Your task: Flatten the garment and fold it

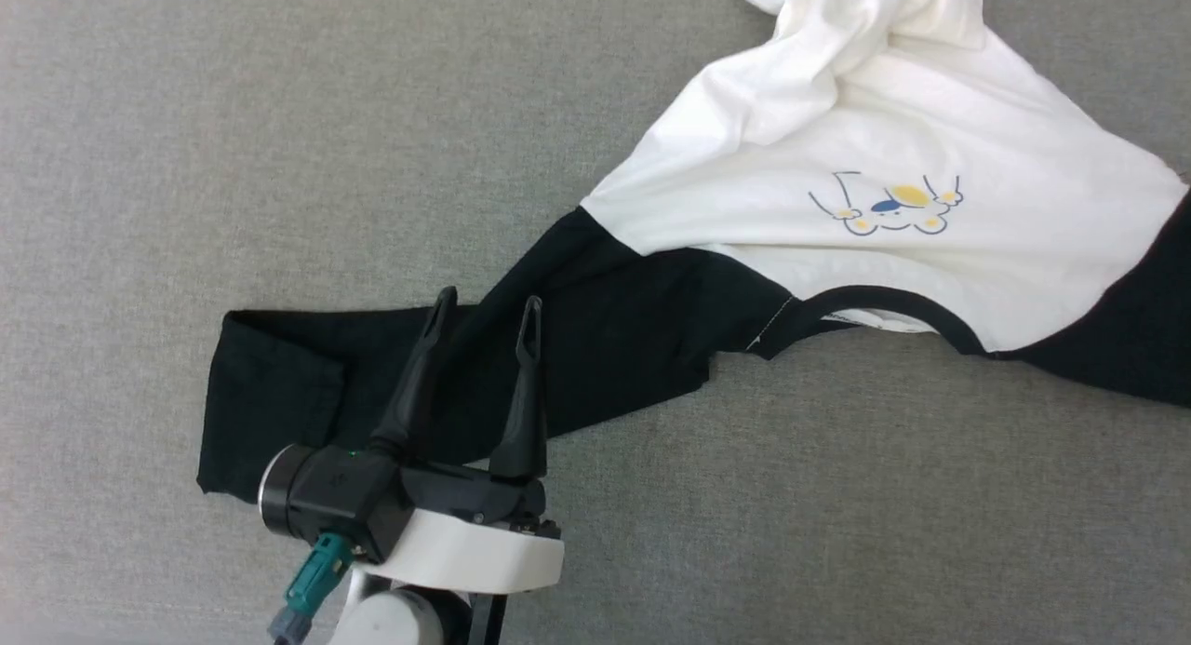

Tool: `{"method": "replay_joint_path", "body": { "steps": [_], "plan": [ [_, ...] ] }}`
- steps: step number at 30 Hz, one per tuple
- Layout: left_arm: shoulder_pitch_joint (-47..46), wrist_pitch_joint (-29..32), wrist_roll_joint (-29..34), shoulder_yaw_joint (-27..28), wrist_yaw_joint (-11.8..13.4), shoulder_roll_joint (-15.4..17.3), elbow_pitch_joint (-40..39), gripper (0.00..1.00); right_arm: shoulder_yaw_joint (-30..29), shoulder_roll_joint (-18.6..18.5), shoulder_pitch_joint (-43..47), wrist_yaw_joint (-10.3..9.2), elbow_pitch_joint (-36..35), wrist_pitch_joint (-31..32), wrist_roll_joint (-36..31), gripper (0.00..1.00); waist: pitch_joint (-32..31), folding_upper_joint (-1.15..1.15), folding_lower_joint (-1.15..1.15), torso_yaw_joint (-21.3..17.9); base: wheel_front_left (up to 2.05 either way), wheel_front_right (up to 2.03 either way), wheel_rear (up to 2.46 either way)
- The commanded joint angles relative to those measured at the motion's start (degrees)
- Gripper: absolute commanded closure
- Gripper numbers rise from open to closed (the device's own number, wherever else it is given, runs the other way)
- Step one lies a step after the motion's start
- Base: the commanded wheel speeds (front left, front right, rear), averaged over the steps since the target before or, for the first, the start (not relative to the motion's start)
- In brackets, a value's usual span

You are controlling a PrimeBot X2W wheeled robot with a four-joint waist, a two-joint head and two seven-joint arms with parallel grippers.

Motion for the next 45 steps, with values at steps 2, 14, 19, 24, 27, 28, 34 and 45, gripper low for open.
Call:
{"method": "replay_joint_path", "body": {
  "steps": [2, 14, 19, 24, 27, 28, 34, 45],
  "plan": [
    [-0.78, 0.24, -0.2, -0.32, -0.55, 0.22, -0.12, 0.0, 0.89, 0.63, -1.79, -0.12, 1.0, -1.82, -0.61, 0.0, 0.04, 0.0, 0.0, -0.19, 0.0, 0.0, 0.0],
    [-0.46, 0.41, -0.73, -1.04, -0.54, 0.1, 0.71, 0.0, 11.8, 1.48, -6.89, -0.12, -9.68, -4.57, 9.42, 0.0, -3.18, 0.0, 0.0, -1.08, 0.0, 0.0, 0.0],
    [-1.11, 0.22, -0.18, -2.08, -0.74, -0.29, 0.46, 0.0, 17.8, 2.51, -10.06, -0.12, -16.66, 0.22, 12.7, 0.0, -2.11, 0.0, 0.0, 0.25, 0.0, 0.0, 0.0],
    [-2.34, 0.04, 0.61, -3.3, -0.98, -0.91, 0.54, 0.0, 24.13, 4.73, -15.45, -0.12, -18.28, 5.98, 13.68, 0.0, 0.57, 0.0, 0.0, 2.12, 0.0, 0.0, 0.0],
    [-3.2, -0.08, 0.73, -4.15, -1.33, -1.61, 1.07, 0.0, 27.94, 5.3, -18.87, -0.12, -16.35, 8.84, 12.98, 0.0, 2.17, 0.0, 0.0, 3.78, 0.0, 0.0, 0.0],
    [-3.49, -0.15, 0.74, -4.42, -1.45, -1.9, 1.3, 0.0, 28.65, 5.71, -19.98, -0.12, -15.23, 9.55, 12.96, 0.0, 2.67, 0.0, 0.0, 4.39, 0.0, 0.0, 0.0],
    [-4.55, -0.77, 0.61, -5.68, -2.07, -3.42, 2.76, 0.0, 31.2, 7.2, -24.68, -0.12, -7.77, 12.99, 11.04, 0.0, 5.02, 0.0, 0.0, 7.67, 0.0, 0.0, 0.0],
    [-5.25, -1.61, 0.74, -6.77, -2.65, -4.96, 4.6, 0.0, 33.59, 4.59, -23.49, -0.12, -3.0, 23.34, 12.17, 1.0, 6.89, 0.0, 0.0, 10.52, 0.0, 0.0, 0.0]
  ]
}}
